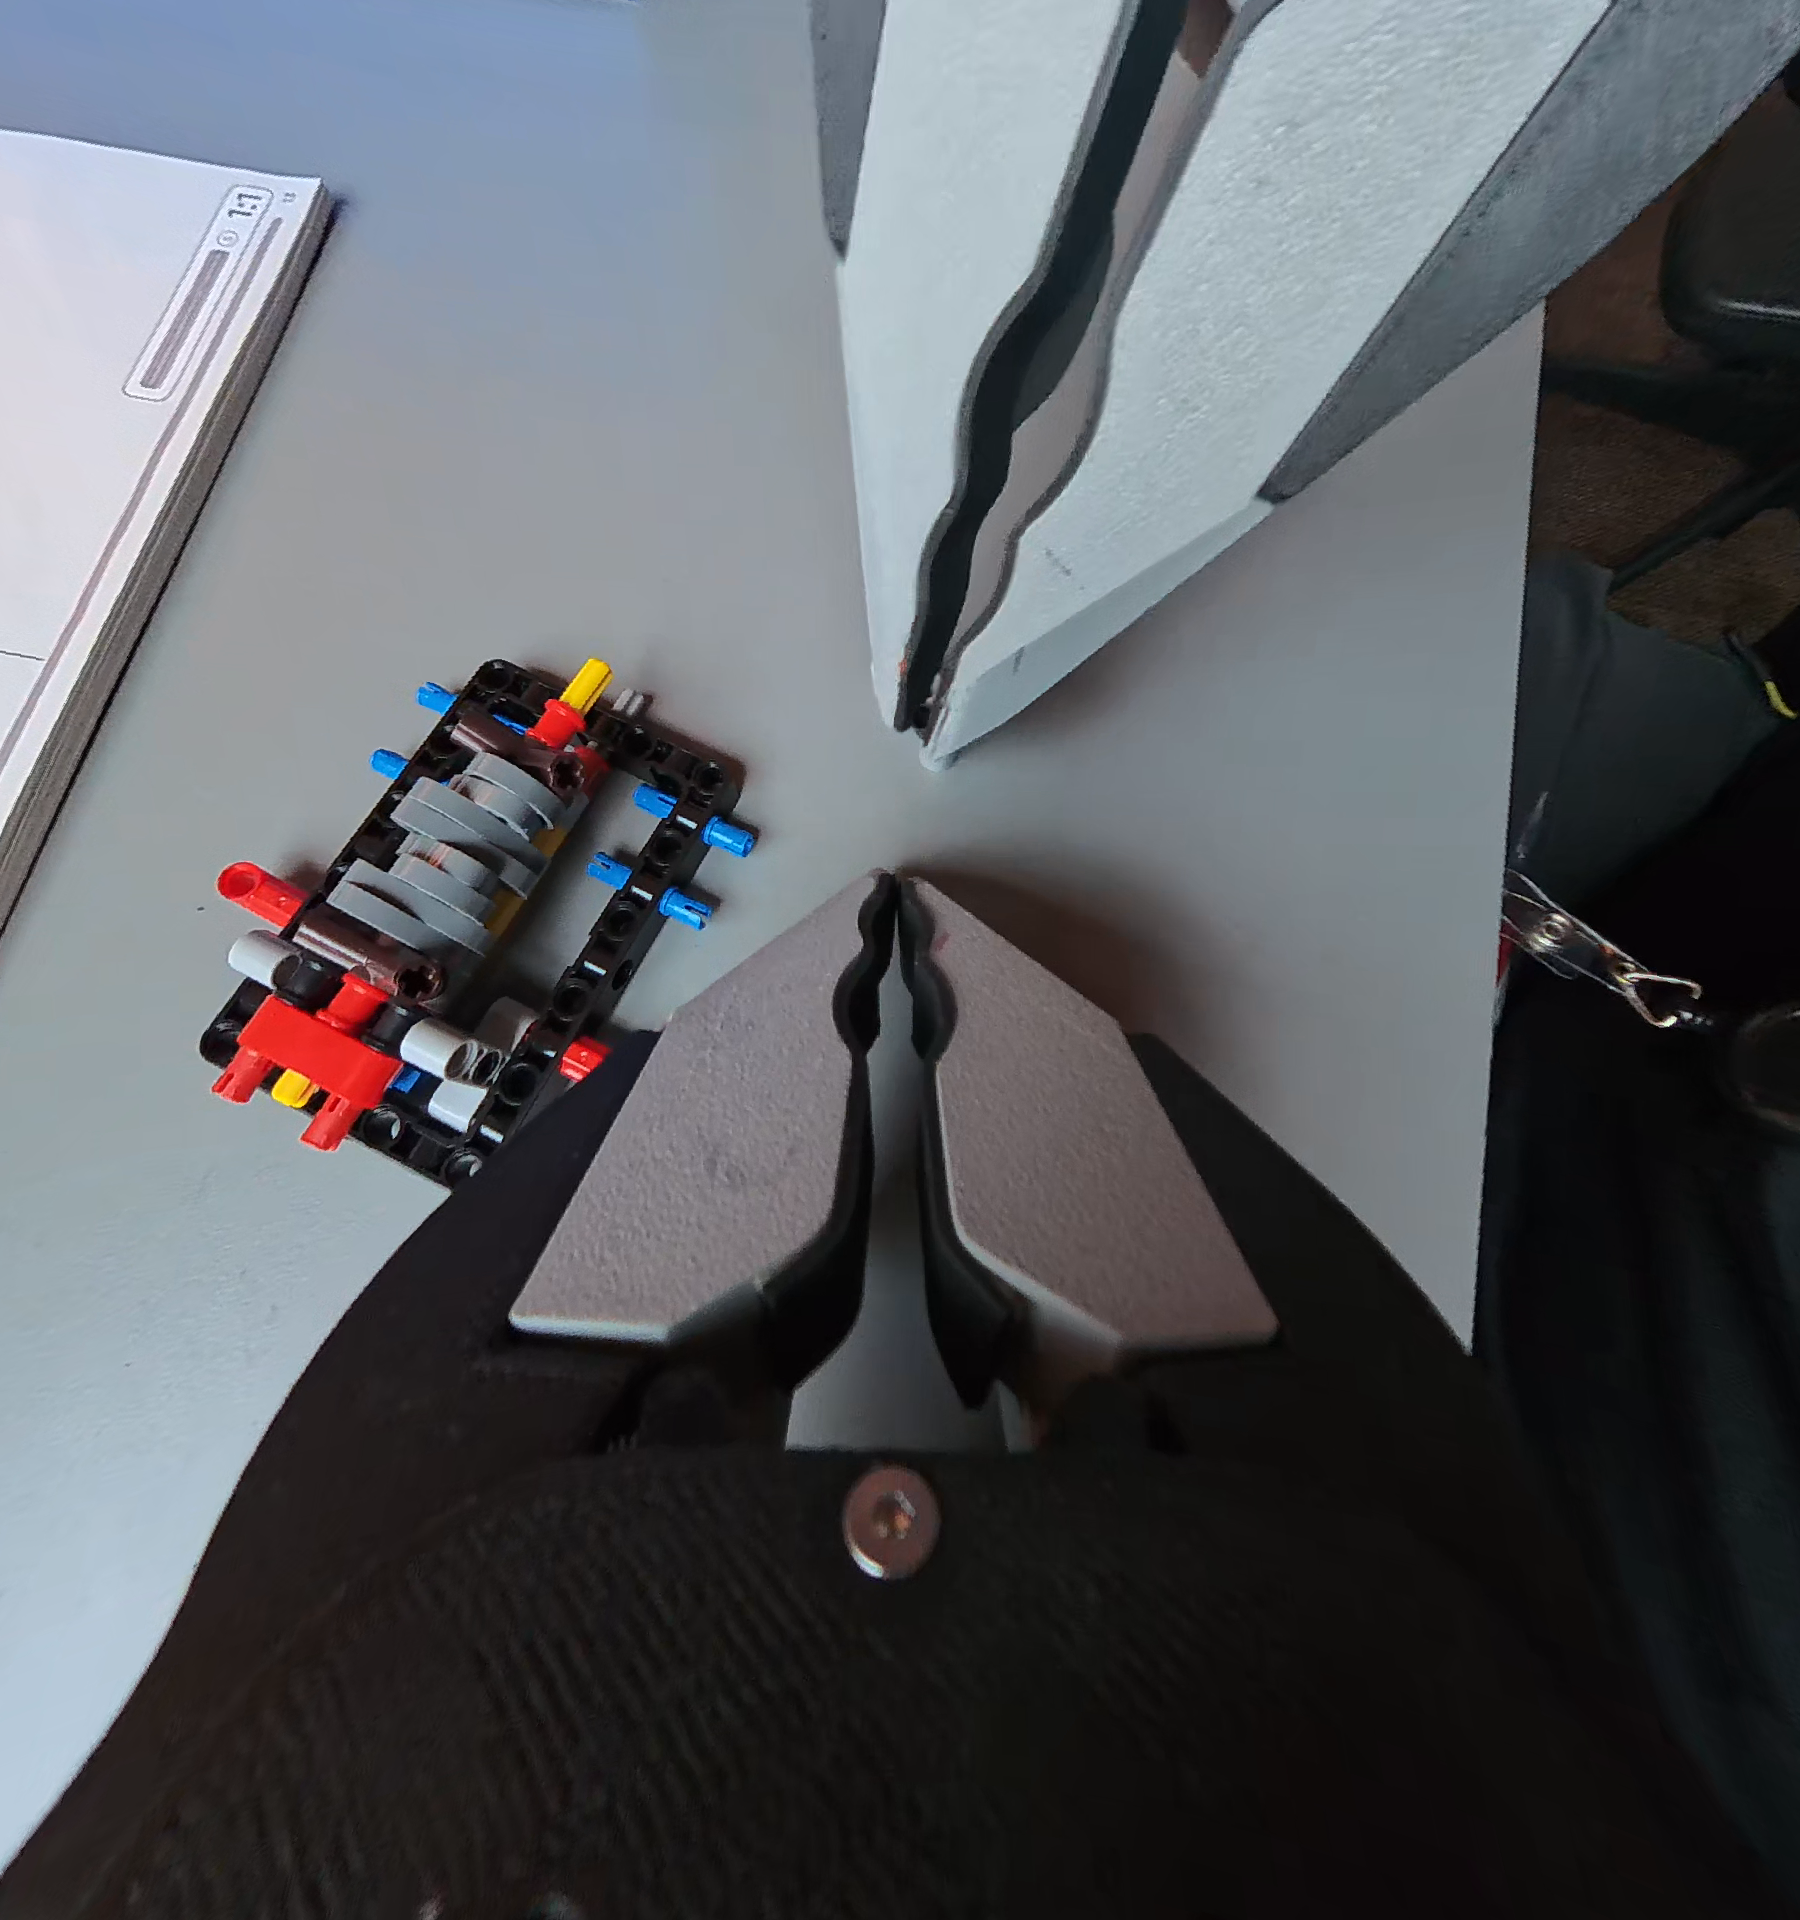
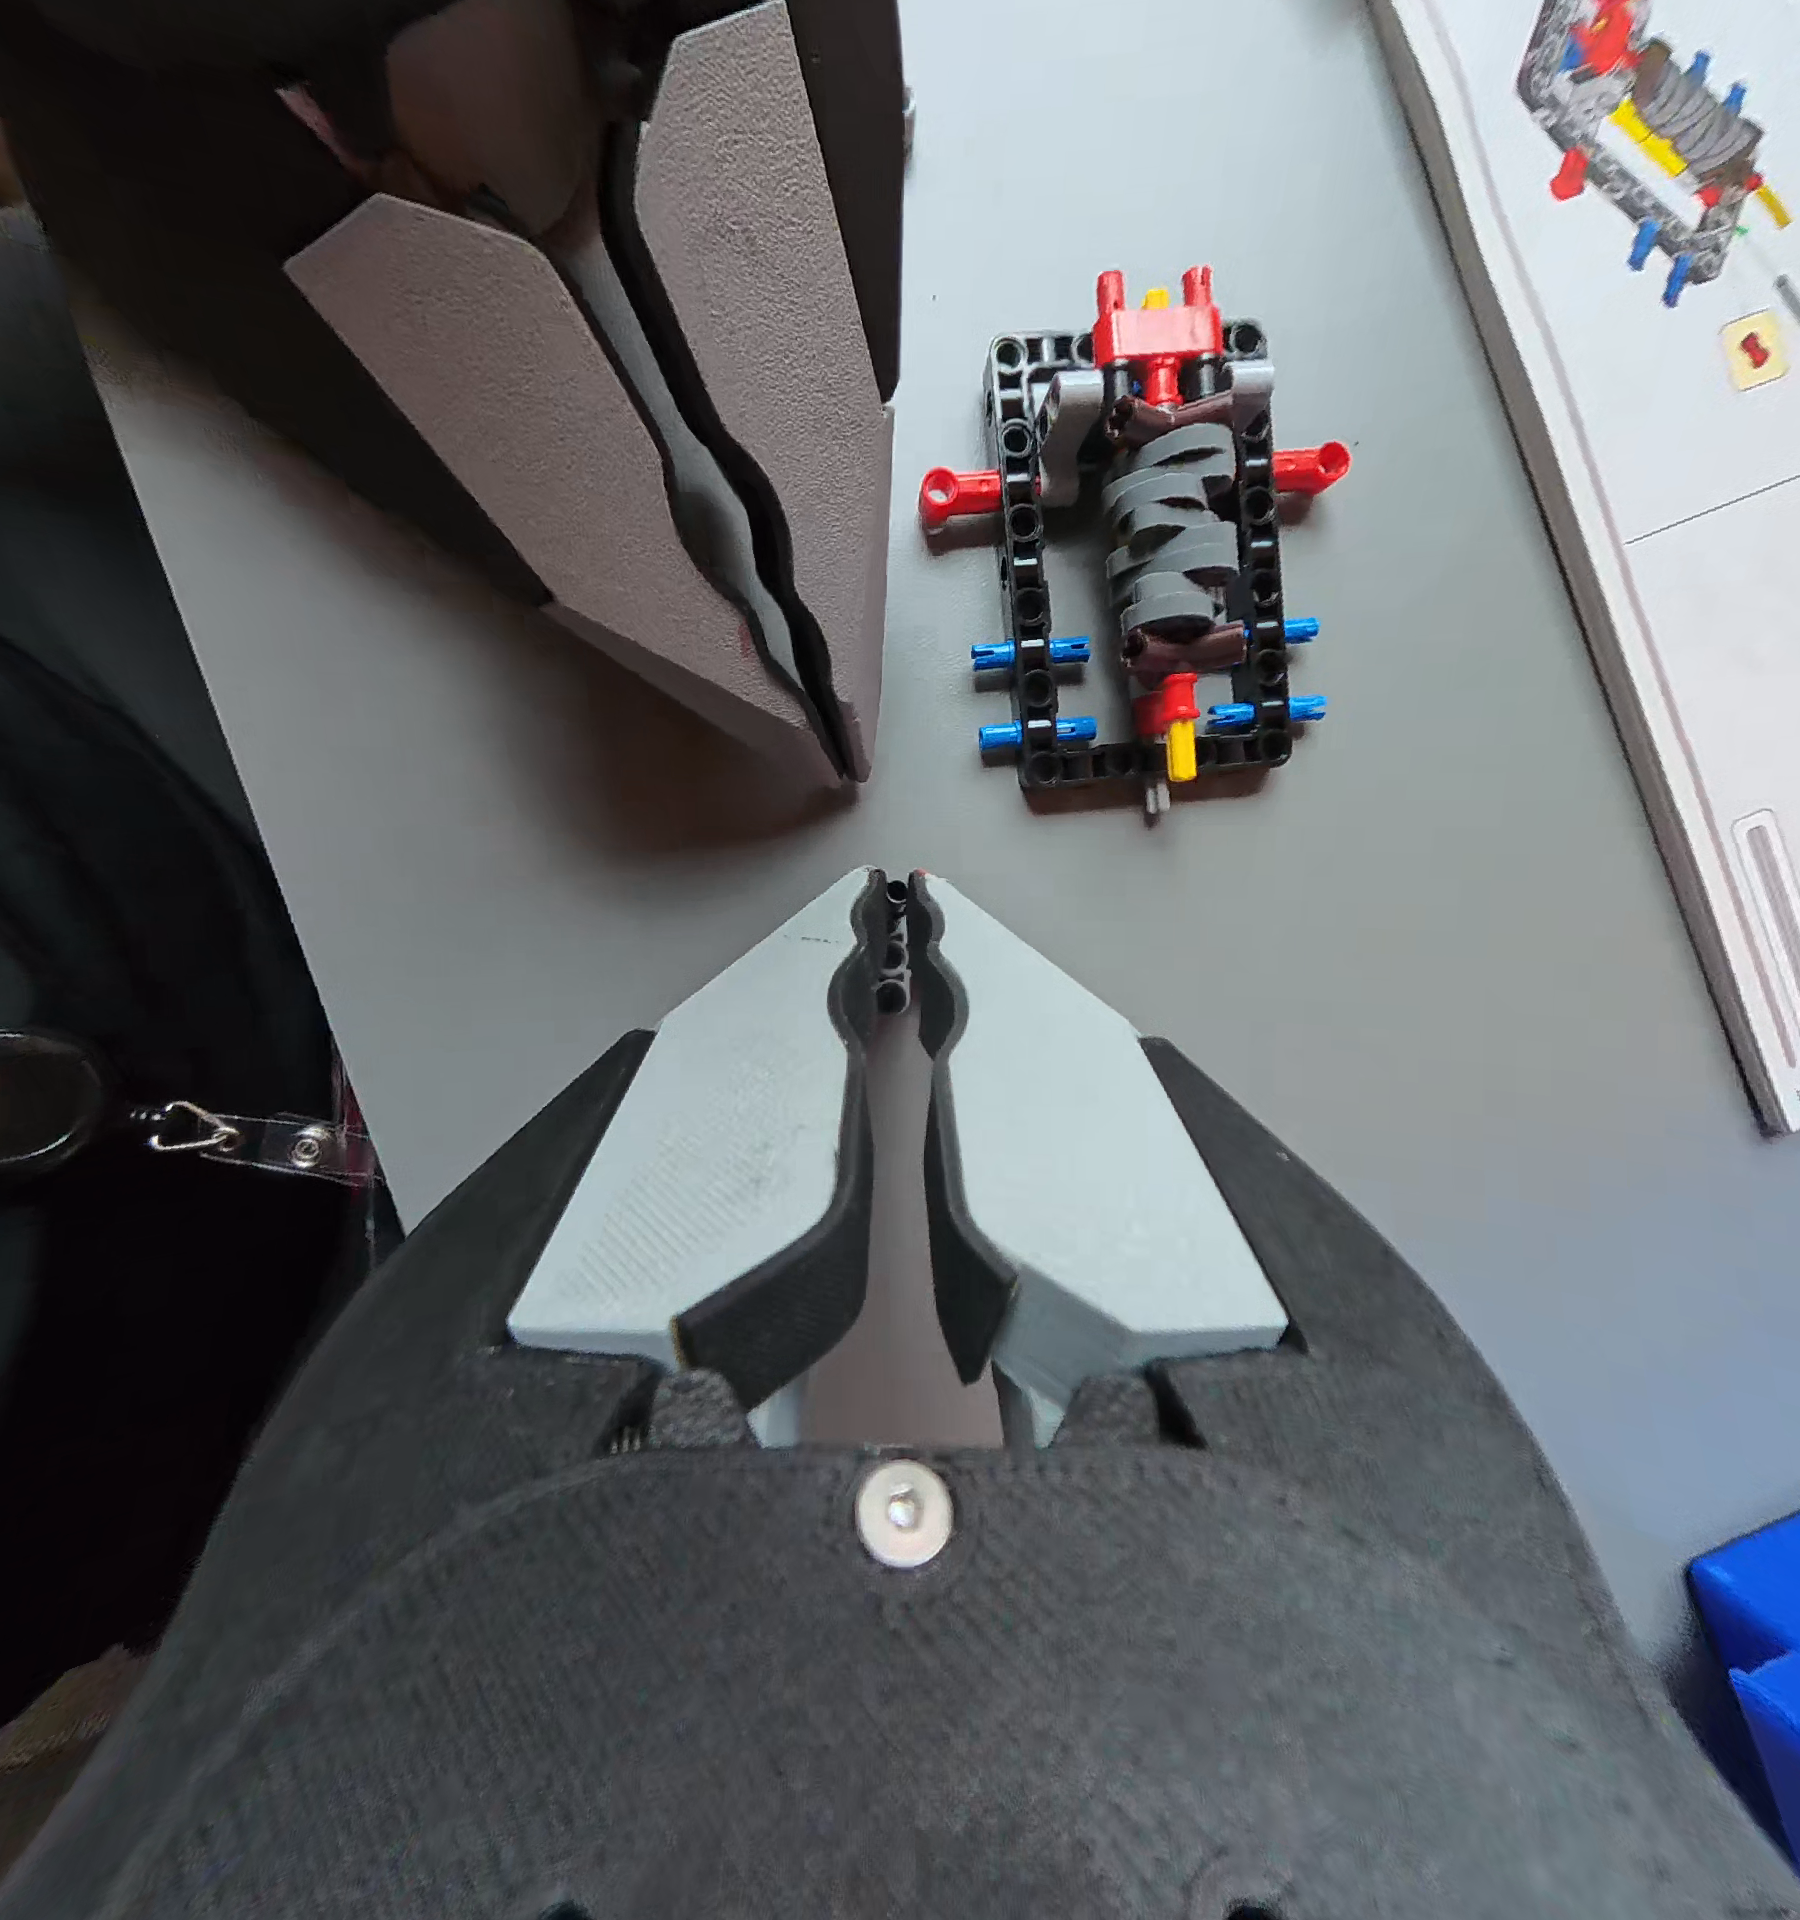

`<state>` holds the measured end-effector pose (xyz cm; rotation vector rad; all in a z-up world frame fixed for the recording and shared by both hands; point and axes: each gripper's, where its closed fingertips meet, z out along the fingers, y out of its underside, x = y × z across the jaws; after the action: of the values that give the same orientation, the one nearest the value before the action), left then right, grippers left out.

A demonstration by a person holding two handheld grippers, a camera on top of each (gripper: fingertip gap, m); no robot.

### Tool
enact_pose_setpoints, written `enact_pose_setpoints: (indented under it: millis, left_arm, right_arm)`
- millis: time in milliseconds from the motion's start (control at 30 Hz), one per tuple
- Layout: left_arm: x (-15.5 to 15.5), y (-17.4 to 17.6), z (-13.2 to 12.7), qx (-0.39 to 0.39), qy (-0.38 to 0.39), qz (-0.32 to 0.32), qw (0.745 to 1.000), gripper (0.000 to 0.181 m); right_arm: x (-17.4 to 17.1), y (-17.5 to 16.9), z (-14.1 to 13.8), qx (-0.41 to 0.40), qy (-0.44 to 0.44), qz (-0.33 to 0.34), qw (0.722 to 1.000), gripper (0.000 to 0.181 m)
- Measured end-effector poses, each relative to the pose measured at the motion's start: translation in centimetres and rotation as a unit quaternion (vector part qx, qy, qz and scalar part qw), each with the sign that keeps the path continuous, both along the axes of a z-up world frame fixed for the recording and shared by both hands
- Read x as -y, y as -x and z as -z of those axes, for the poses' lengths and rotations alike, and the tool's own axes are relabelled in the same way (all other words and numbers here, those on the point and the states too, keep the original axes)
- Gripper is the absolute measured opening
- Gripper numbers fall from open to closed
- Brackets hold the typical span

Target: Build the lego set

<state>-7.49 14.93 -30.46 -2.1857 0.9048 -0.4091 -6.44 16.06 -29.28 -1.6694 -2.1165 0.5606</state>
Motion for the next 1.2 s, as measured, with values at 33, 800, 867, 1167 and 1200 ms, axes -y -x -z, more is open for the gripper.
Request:
enact_pose_setpoints:
  millis: [33, 800, 867, 1167, 1200]
  left_arm:
    - [0.0, 0.1, 0.0, 0.000, 0.001, -0.001, 1.000, 0.000]
    - [-0.9, -1.7, -3.8, 0.036, -0.133, -0.010, 0.990, 0.002]
    - [-1.0, -1.5, -3.8, 0.040, -0.132, -0.016, 0.990, 0.005]
    - [-0.8, -1.5, -3.8, 0.037, -0.134, -0.008, 0.990, 0.002]
    - [-0.8, -1.6, -3.8, 0.035, -0.138, -0.007, 0.990, 0.002]
  right_arm:
    - [0.0, -0.1, -0.1, -0.014, 0.002, 0.001, 1.000, 0.000]
    - [0.8, 0.6, -4.6, -0.205, 0.275, 0.133, 0.930, 0.000]
    - [0.8, 0.7, -4.5, -0.205, 0.270, 0.136, 0.931, 0.000]
    - [1.2, 0.9, -4.3, -0.200, 0.272, 0.130, 0.932, 0.001]
    - [1.2, 0.8, -4.3, -0.196, 0.271, 0.126, 0.934, 0.001]
